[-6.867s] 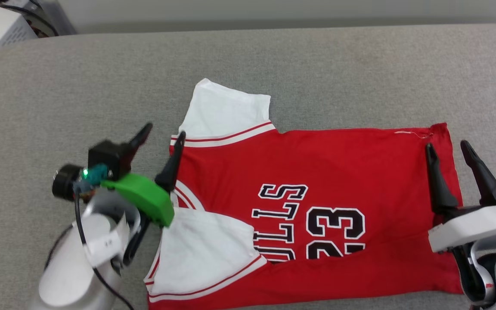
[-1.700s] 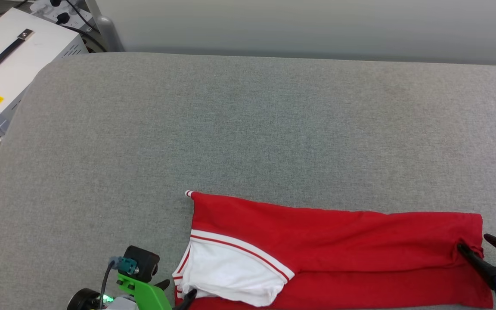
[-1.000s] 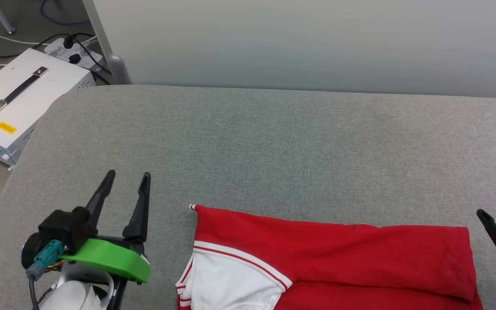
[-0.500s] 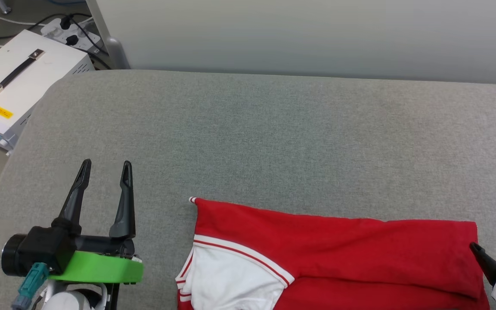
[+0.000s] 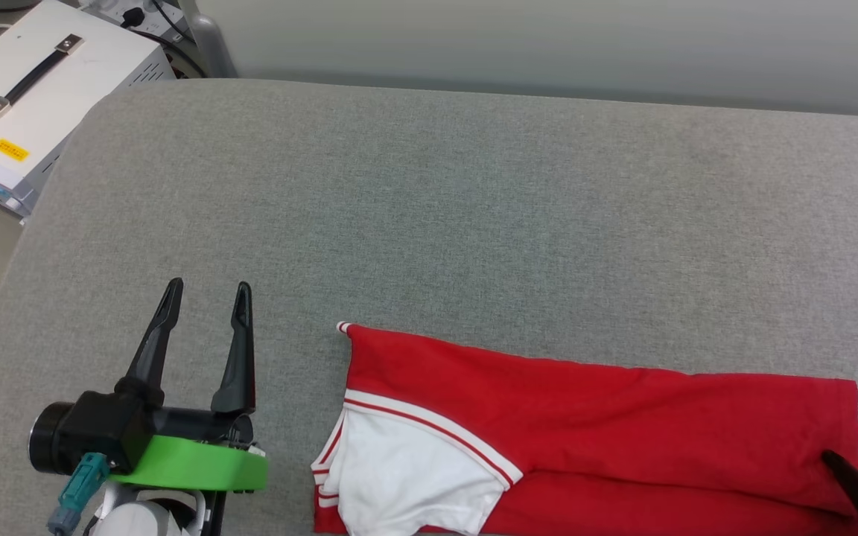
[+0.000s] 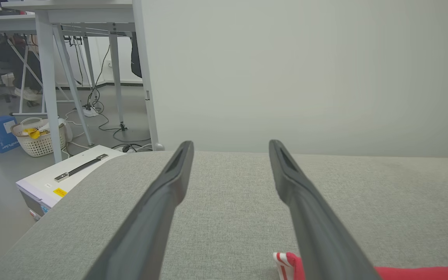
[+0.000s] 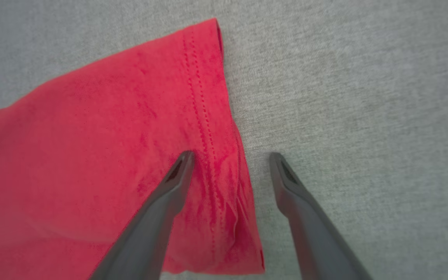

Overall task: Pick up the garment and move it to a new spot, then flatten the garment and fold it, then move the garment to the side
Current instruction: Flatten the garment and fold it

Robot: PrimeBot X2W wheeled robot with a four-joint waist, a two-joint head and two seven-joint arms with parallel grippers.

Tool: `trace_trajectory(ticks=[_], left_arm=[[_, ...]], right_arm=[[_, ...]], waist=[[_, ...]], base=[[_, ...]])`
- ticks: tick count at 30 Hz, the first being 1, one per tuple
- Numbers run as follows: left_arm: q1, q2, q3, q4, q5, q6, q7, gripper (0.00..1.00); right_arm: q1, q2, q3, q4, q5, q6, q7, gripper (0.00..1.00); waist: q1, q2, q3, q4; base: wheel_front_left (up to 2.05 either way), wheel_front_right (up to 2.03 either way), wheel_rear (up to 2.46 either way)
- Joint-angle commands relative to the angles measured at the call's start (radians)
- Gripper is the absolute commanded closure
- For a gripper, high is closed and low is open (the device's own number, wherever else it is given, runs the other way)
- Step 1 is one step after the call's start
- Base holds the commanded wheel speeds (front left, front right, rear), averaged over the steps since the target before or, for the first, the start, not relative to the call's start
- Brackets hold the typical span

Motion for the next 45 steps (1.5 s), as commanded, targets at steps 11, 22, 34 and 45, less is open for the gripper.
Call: trace_trajectory(ticks=[11, 22, 34, 45], left_arm=[[-0.045, 0.006, -0.029, 0.015, 0.029, -0.011, -0.006, 0.0], [-0.038, 0.016, -0.039, 0.033, 0.023, -0.011, -0.006, 0.0], [-0.014, 0.022, -0.045, 0.045, 0.02, -0.011, -0.006, 0.0], [0.012, 0.024, -0.038, 0.04, 0.019, -0.011, -0.006, 0.0]], right_arm=[[-0.038, -0.031, 0.057, 0.13, 0.158, -0.001, 0.061, 0.0], [-0.019, 0.0, 0.154, 0.146, 0.263, -0.001, 0.093, 0.0], [-0.012, -0.082, 0.182, 0.15, 0.205, -0.001, -0.054, 1.0], [-0.04, -0.166, -0.01, 0.203, 0.027, -0.001, -0.185, 1.0]], waist=[[0.0, 0.0111, 0.022, 0.021], [0.0, 0.0111, -0.007, 0.027], [0.0, 0.0111, -0.064, 0.024], [0.0, 0.0111, -0.093, -0.004]], base=[[0.0, 0.0, 0.0], [0.0, 0.0, 0.0], [0.0, 0.0, 0.0], [0.0, 0.0, 0.0]])
